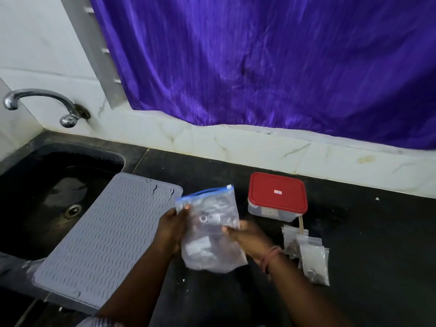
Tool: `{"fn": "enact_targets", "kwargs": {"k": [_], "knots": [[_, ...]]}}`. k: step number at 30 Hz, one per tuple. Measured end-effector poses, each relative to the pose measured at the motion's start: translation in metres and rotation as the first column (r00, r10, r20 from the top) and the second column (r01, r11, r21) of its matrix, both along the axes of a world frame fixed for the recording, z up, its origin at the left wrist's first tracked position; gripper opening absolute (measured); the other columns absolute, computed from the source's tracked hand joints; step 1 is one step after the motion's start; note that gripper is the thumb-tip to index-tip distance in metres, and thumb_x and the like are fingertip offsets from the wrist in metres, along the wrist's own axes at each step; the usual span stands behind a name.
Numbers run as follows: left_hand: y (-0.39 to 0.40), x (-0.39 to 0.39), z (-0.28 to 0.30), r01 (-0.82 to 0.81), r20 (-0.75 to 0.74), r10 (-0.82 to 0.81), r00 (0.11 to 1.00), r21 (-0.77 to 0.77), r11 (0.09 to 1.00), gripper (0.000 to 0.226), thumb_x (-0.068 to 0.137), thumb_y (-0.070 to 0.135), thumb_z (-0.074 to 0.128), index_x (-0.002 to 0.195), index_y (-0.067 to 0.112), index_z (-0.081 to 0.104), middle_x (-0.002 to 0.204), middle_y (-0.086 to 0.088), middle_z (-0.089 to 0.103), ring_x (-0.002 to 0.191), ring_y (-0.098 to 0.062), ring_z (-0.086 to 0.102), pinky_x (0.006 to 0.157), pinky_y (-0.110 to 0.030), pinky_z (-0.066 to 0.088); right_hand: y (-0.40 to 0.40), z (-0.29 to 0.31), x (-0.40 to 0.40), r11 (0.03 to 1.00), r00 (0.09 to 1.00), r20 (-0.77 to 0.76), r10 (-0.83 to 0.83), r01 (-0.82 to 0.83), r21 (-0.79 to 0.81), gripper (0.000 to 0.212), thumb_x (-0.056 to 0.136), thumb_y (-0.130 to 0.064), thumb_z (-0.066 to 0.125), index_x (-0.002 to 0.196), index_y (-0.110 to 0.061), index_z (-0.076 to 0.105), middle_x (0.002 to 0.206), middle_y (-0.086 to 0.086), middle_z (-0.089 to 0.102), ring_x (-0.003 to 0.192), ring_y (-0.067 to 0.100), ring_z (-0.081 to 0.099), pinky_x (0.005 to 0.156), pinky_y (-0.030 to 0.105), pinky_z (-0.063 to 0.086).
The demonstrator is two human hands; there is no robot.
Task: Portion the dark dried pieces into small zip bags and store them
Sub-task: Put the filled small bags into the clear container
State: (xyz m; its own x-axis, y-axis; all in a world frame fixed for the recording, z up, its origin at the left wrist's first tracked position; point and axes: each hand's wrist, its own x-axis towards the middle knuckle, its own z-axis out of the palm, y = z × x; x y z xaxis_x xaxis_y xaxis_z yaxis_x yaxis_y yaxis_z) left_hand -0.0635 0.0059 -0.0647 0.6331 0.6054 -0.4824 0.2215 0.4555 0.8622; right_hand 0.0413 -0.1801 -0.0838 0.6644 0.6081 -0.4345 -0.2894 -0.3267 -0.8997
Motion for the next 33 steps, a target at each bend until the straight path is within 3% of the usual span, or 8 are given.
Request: {"fn": "enact_targets", "kwargs": {"k": [6,10,14,18,21,25,29,33], "knots": [[-0.011,-0.022,-0.025,0.276,-0.119,-0.338,0.934,-0.363,0.890,0.038,0.092,0.030,0.074,0.116,0.001,0.074,0.111,-0.025,0.074,0.093,-0.035,0.074,0.081,-0.046,0.061,0.020,-0.035,-0.016,0.974,0.958,0.223,-0.180,0.206,-0.097,0.012,0.093,-0.020,0.066,0.100,-0.013,0.072,0.094,-0.001,0.077,0.093,0.018,0.072,0.087,0.038,0.057],[0.005,-0.012,-0.025,0.302,-0.073,-0.305,0.950,-0.056,0.952,0.024,0.096,0.012,0.068,0.116,-0.002,0.070,0.113,-0.034,0.069,0.100,-0.045,0.071,0.096,-0.064,0.052,0.035,-0.036,-0.005,0.960,0.929,0.291,-0.230,0.265,-0.086,0.012,0.092,-0.025,0.068,0.101,-0.017,0.068,0.092,-0.001,0.075,0.087,0.018,0.072,0.085,0.043,0.057],[0.023,0.019,-0.022,0.303,-0.209,-0.252,0.945,0.262,0.916,0.033,0.086,0.027,0.079,0.117,0.025,0.067,0.111,0.000,0.077,0.103,-0.019,0.074,0.095,-0.052,0.058,0.047,-0.031,0.018,0.942,0.936,0.249,-0.248,0.294,-0.165,0.033,0.085,-0.031,0.076,0.110,-0.020,0.058,0.103,-0.003,0.071,0.095,0.019,0.069,0.086,0.037,0.055],[0.026,0.043,-0.040,0.393,-0.429,-0.189,0.883,0.456,0.799,0.060,0.083,0.027,0.079,0.136,0.035,0.051,0.139,-0.003,0.060,0.127,-0.025,0.059,0.109,-0.047,0.047,0.057,-0.042,0.035,0.920,0.948,0.296,-0.117,0.215,-0.326,0.064,0.078,-0.030,0.079,0.131,-0.018,0.044,0.129,0.005,0.063,0.114,0.026,0.063,0.099,0.041,0.050],[0.012,0.049,-0.048,0.575,-0.694,-0.119,0.710,0.474,0.667,0.070,0.083,0.034,0.077,0.144,0.043,0.045,0.146,-0.006,0.048,0.134,-0.030,0.047,0.111,-0.046,0.043,0.060,-0.047,0.037,0.823,0.871,0.452,0.191,0.109,-0.558,0.079,0.086,-0.026,0.066,0.152,-0.014,0.024,0.147,0.014,0.041,0.129,0.034,0.050,0.107,0.046,0.043],[-0.006,0.052,-0.047,0.663,-0.783,-0.130,0.608,0.411,0.625,0.056,0.085,0.035,0.071,0.135,0.047,0.050,0.152,-0.007,0.036,0.143,-0.034,0.032,0.118,-0.051,0.028,0.066,-0.043,0.037,0.675,0.780,0.425,0.459,0.005,-0.738,0.075,0.097,-0.029,0.051,0.158,-0.014,0.010,0.149,0.020,0.029,0.131,0.040,0.044,0.108,0.051,0.038],[-0.015,0.057,-0.042,0.642,-0.778,-0.066,0.625,0.464,0.610,0.050,0.090,0.034,0.068,0.136,0.041,0.051,0.159,-0.009,0.027,0.146,-0.036,0.023,0.120,-0.053,0.024,0.058,-0.041,0.035,0.683,0.773,0.418,0.476,-0.025,-0.730,0.074,0.095,-0.037,0.055,0.156,-0.017,0.018,0.146,0.018,0.030,0.131,0.039,0.043,0.109,0.051,0.038],[-0.029,0.068,-0.036,0.614,-0.727,0.007,0.687,0.586,0.529,0.050,0.092,0.028,0.064,0.139,0.036,0.051,0.161,-0.009,0.025,0.146,-0.037,0.023,0.119,-0.054,0.021,0.028,-0.033,0.032,0.776,0.689,0.584,0.430,0.048,-0.629,0.038,0.096,-0.032,0.053,0.130,-0.016,0.049,0.131,0.012,0.046,0.115,0.032,0.057,0.096,0.040,0.047]]}}
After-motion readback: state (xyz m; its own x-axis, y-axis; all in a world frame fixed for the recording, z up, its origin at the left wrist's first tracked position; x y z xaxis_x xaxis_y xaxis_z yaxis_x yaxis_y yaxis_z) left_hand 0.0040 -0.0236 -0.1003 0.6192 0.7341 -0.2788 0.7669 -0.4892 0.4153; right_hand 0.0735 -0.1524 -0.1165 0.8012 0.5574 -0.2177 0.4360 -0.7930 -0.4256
